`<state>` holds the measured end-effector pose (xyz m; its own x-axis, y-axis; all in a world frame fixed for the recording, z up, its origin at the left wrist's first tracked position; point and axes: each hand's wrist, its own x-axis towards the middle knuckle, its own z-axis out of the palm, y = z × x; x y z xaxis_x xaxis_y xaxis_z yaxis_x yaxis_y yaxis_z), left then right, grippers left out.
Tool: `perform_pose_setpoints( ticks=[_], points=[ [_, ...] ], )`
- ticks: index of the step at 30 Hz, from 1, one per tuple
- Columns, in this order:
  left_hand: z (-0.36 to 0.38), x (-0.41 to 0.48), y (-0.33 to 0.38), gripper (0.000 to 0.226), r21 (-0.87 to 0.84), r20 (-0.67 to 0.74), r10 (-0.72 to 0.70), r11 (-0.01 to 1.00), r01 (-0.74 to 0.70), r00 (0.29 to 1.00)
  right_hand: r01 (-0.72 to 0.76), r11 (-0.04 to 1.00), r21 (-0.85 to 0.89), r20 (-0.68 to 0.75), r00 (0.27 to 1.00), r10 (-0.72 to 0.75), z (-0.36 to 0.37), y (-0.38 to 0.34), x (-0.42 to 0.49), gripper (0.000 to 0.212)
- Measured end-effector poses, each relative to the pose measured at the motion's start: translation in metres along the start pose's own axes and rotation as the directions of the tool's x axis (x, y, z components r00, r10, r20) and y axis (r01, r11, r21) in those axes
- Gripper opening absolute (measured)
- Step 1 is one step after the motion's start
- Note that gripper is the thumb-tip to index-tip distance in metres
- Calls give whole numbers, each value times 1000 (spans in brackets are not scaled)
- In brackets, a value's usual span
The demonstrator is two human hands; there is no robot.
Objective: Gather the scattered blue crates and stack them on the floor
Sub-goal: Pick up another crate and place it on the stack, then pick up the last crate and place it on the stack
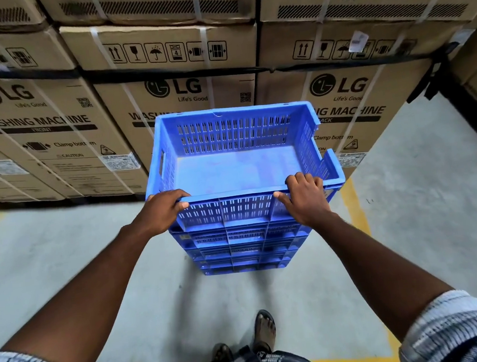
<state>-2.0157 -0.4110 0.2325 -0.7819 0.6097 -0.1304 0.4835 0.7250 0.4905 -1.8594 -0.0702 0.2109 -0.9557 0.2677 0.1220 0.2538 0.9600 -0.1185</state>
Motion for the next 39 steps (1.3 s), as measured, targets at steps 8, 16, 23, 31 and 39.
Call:
perform_pose_setpoints(
  ticks=[8, 16, 23, 31, 39],
  points=[
    [23, -20, 7, 49, 230, -189, 39, 973, 6, 981, -77, 997, 16, 108, 991, 75, 12, -48, -11, 69],
    [50, -49, 26, 76, 259, -205, 2, 965, 52, 979, -4, 1000, 2, 123, 992, 4, 13, -80, -37, 88],
    [88, -79, 46, 71, 65, -188, -24, 997, 36, 982, -3, 999, -39, 301, 954, 15, 27, -67, -99, 75],
    [149, -126, 75, 75, -14, 25, -151, 988, 151, 988, -248, 968, 45, 364, 906, 215, 36, 3, -255, 61],
    [275, -185, 210, 72, 127, 262, 30, 990, -65, 965, -523, 850, 60, 335, 813, 476, 15, 103, -461, 59]
  ],
)
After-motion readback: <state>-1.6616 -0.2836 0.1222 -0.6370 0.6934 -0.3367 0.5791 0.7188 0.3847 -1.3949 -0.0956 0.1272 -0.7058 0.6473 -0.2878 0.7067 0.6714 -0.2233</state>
